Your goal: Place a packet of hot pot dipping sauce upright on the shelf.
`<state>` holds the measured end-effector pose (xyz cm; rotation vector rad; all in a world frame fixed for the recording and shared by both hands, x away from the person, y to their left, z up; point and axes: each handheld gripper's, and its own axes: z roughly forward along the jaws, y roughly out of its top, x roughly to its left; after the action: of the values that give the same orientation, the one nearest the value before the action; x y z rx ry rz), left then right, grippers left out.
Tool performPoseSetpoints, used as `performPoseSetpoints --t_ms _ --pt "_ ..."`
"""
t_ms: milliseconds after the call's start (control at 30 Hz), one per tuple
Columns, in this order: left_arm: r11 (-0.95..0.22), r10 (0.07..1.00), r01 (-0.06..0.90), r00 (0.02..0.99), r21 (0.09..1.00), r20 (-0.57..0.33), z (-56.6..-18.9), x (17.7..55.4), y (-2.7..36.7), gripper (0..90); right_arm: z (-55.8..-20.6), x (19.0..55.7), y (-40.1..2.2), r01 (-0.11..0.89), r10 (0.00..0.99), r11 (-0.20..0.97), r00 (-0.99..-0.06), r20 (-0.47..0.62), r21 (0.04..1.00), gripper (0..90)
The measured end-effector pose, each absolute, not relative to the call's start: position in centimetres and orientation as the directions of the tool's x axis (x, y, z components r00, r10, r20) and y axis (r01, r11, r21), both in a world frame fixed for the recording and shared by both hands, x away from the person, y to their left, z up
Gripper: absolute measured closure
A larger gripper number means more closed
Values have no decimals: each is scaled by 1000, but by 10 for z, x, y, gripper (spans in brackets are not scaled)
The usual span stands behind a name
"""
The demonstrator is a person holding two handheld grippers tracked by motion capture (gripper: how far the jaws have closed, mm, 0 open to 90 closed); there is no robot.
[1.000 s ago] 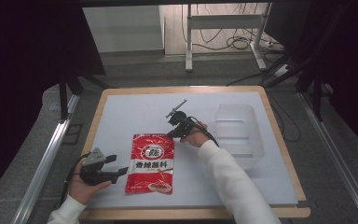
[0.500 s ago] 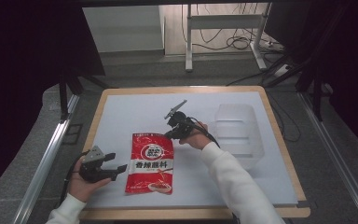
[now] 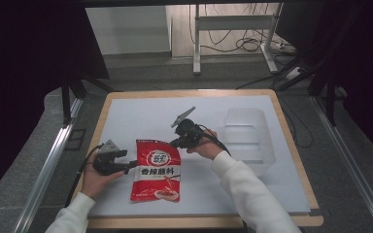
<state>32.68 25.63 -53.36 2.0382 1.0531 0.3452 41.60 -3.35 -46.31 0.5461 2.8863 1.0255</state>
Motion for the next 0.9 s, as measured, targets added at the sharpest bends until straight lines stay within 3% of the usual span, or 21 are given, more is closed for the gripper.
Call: performPoseSetpoints --t_ms 233,467,700,900 --pt "-383 757 557 647 737 -95 -540 354 243 316 -462 411 -35 308 328 722 -941 86 620 891" --pt "-360 739 573 657 736 -150 -547 366 242 331 -463 408 -37 294 314 724 -946 81 625 891" --pt "-367 719 545 680 754 -141 -541 358 240 481 -464 405 -36 295 317 722 -945 80 625 890" --pt "-390 695 489 712 780 -99 -535 339 248 701 -466 403 -39 299 322 715 -943 81 632 890"
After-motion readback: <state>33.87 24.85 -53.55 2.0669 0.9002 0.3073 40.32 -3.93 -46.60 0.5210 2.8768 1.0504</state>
